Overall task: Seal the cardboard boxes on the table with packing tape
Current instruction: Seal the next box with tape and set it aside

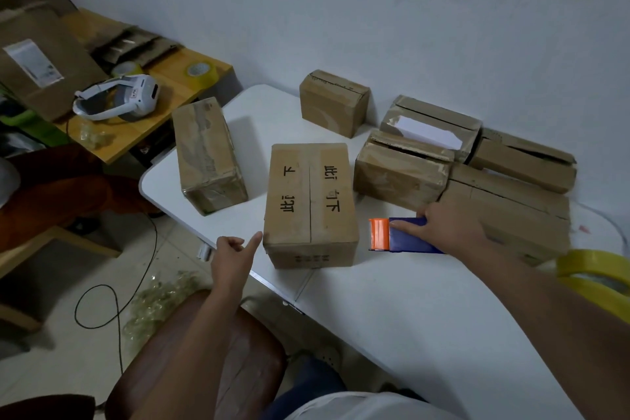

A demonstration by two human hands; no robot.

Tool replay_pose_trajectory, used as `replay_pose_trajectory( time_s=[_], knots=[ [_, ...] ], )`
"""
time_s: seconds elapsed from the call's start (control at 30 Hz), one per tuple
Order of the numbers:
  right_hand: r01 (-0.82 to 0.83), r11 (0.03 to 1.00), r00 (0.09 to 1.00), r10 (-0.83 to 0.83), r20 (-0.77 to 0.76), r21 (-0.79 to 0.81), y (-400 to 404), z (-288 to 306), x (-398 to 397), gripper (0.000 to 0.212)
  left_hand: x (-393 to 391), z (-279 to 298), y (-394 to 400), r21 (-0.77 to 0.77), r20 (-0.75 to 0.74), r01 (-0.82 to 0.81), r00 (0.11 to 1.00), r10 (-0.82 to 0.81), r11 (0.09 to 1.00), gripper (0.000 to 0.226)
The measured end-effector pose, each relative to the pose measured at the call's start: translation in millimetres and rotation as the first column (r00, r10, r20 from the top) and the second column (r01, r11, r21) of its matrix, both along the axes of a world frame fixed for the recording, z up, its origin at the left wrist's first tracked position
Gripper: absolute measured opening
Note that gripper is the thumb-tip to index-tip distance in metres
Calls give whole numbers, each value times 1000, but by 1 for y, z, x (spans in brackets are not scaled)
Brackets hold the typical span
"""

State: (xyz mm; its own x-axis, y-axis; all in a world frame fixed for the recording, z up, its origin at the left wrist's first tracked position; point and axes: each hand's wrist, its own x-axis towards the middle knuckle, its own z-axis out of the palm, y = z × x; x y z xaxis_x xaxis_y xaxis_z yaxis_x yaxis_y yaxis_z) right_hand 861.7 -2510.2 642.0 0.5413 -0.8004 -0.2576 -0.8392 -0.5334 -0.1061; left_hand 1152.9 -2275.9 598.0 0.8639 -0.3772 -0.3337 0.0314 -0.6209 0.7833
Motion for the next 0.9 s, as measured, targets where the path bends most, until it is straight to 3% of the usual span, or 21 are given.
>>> replay_pose_trajectory(
  time_s=[0.27,0.7,0.9],
  knots=[
    [-57,998,998,57,-13,-6,-5,-2,3,88,0,-6,-8,90,-24,57,998,-55,994,67],
    [-61,997,989,67,-130,48,-4,-17,26,77,13,-13,-5,127,-40,109,994,-105,986,66],
    [-41,998,988,46,-150,38,3,-22,29,78,19,-13,-4,178,-114,180,980,-162,967,77]
  ],
)
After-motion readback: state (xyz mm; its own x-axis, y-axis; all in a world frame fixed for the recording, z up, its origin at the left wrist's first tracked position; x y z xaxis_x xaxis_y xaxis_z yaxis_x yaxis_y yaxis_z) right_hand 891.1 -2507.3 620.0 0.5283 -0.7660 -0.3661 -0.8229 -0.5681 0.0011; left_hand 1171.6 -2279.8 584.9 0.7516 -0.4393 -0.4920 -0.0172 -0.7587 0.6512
